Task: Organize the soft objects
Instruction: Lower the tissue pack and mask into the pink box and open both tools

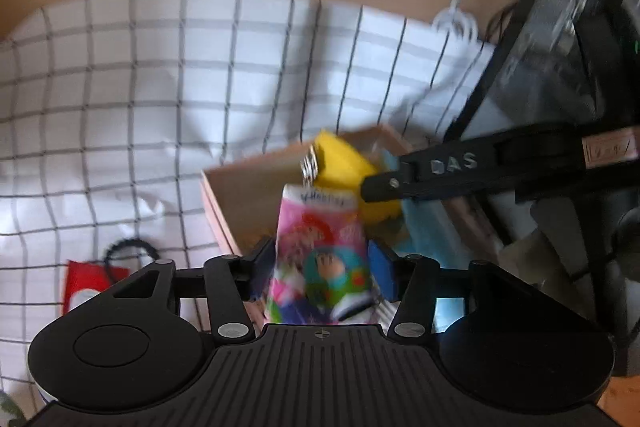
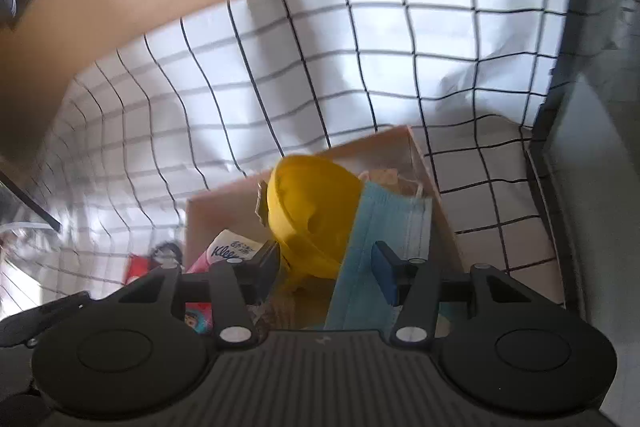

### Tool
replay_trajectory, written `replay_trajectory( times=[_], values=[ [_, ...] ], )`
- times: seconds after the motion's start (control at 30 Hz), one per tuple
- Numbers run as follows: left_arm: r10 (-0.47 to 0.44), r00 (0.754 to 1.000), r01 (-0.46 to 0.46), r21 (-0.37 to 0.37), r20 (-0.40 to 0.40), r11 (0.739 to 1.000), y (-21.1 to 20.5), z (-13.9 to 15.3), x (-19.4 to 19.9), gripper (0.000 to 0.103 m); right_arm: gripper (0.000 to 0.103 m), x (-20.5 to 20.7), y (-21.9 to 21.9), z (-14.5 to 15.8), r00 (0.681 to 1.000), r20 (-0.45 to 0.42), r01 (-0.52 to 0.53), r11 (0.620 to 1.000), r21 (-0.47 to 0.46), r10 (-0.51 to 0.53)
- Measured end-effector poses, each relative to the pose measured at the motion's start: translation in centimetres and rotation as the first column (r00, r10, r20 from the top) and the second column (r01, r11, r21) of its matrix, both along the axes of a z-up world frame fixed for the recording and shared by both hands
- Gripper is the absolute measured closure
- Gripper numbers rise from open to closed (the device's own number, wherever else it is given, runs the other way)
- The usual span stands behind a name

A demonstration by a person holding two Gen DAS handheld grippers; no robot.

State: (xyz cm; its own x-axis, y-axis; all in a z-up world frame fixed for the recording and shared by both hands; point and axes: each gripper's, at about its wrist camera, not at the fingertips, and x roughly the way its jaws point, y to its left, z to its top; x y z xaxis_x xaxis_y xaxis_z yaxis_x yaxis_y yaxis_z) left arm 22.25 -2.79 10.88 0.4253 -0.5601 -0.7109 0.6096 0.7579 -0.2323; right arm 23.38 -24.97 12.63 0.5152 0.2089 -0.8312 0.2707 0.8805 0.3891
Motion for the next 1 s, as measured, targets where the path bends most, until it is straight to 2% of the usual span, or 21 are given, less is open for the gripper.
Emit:
replay_trajectory(
  times=[0.07, 0.13, 0.2, 0.23, 0.27, 0.37, 0.47, 0.57, 0.8, 0.93, 1.0],
  values=[
    [0.022, 1.0, -0.021, -0.068, 0.009, 0.997, 1.0, 0.9, -0.8, 0.049, 0.052, -1.4, -0.3, 1.4, 0.998, 0.053, 0.02, 1.0, 0.005, -0.02],
    [0.002, 1.0, -0.004, -0.096, -0.016, 0.995, 1.0, 0.9, -1.4, 0.049, 0.053, -2.4, -0.3, 2.2, 0.996, 0.059, 0.062, 0.998, -0.032, -0.06],
    [-0.015, 0.999, 0.012, -0.057, -0.039, 0.998, 0.1, 0.2, -1.5, 0.05, 0.064, -3.6, -0.1, 2.0, 0.995, 0.052, 0.094, 0.992, -0.079, -0.09],
    [-0.01, 0.999, 0.009, -0.033, -0.048, 0.999, -0.3, -0.4, -1.6, 0.051, 0.076, -3.9, -0.1, 1.8, 0.994, 0.045, 0.107, 0.989, -0.098, -0.103],
    [-0.006, 0.998, 0.005, -0.013, -0.065, 1.0, -0.7, -1.1, -1.6, 0.052, 0.081, -4.3, -0.2, 1.4, 0.993, 0.034, 0.112, 0.989, -0.099, -0.109],
    [-0.011, 0.999, 0.01, -0.017, -0.052, 1.0, -1.4, -1.8, -1.9, 0.052, 0.086, -4.4, -0.5, -0.5, 0.994, -0.024, 0.103, 0.994, -0.022, -0.103],
    [-0.035, 0.998, 0.033, -0.033, -0.059, 0.999, -1.8, -1.9, -1.4, 0.052, 0.087, -3.4, -0.3, -1.0, 0.994, -0.01, 0.109, 0.994, -0.012, -0.109],
    [-0.015, 0.997, 0.012, -0.05, -0.07, 0.999, -1.7, -2.4, -0.6, 0.052, 0.089, -1.1, -0.5, -2.1, 0.992, -0.034, 0.124, 0.99, 0.062, -0.122],
    [0.03, 0.996, -0.035, -0.064, -0.08, 0.997, -1.8, -3.2, 0.9, 0.052, 0.089, 1.0, -1.7, -4.2, 0.987, -0.081, 0.148, 0.982, 0.116, -0.14],
    [0.053, 0.994, -0.059, -0.069, -0.094, 0.996, -1.9, -3.3, 1.5, 0.052, 0.089, 0.1, -1.6, -3.4, 0.988, -0.088, 0.136, 0.984, 0.115, -0.126],
    [0.048, 0.992, -0.058, -0.082, -0.118, 0.995, -1.5, -2.9, 1.5, 0.052, 0.084, -0.7, -1.1, -1.9, 0.991, -0.064, 0.119, 0.99, 0.081, -0.114]
  ],
)
